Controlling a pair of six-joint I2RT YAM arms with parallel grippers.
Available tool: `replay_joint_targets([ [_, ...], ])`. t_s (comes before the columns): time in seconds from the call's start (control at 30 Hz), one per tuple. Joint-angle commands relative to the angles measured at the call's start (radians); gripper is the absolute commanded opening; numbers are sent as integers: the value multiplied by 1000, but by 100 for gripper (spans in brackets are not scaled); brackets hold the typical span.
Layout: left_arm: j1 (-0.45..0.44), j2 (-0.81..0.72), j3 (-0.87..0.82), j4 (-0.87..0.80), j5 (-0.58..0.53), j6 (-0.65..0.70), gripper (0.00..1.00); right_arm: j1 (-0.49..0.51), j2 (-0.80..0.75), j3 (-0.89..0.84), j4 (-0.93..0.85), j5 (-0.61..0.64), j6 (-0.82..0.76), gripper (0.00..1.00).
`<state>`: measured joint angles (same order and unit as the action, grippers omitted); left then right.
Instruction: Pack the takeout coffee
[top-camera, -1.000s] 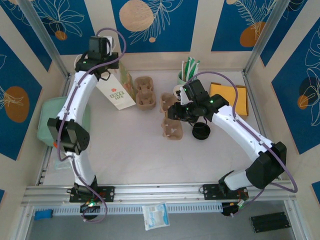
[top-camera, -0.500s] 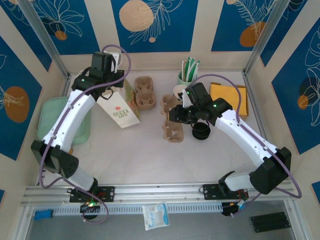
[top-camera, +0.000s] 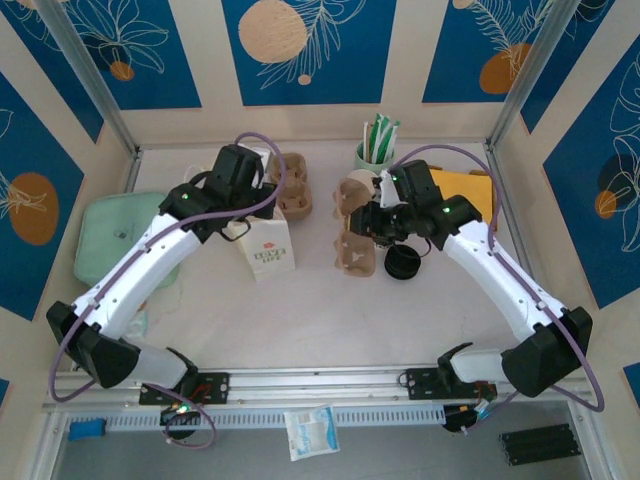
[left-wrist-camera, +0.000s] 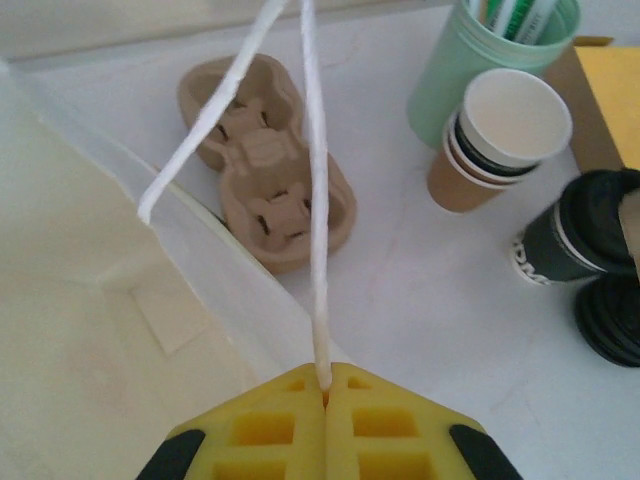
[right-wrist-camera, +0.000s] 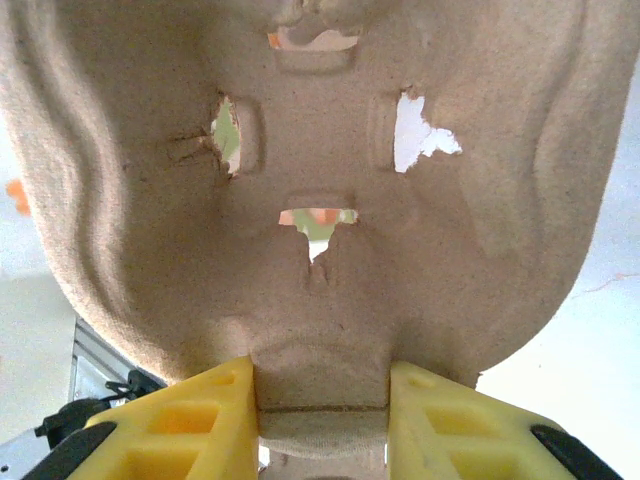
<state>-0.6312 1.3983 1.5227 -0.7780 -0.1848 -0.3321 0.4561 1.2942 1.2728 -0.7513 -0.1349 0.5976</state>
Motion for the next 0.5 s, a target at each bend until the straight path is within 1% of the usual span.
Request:
replay_joint_targets([
  [0.0,-38,-29,-5,-10,7,-80,0,-28,-34,-20,-5,-43,-24,32],
  [0.37,-129,38,40,29,63,-161,0,-71,-71,-35,-27,-62,-40,32],
  [0.47,-148,56,55,34,61,-165,0,-78,-77,-32,-32,-65,-41,32],
])
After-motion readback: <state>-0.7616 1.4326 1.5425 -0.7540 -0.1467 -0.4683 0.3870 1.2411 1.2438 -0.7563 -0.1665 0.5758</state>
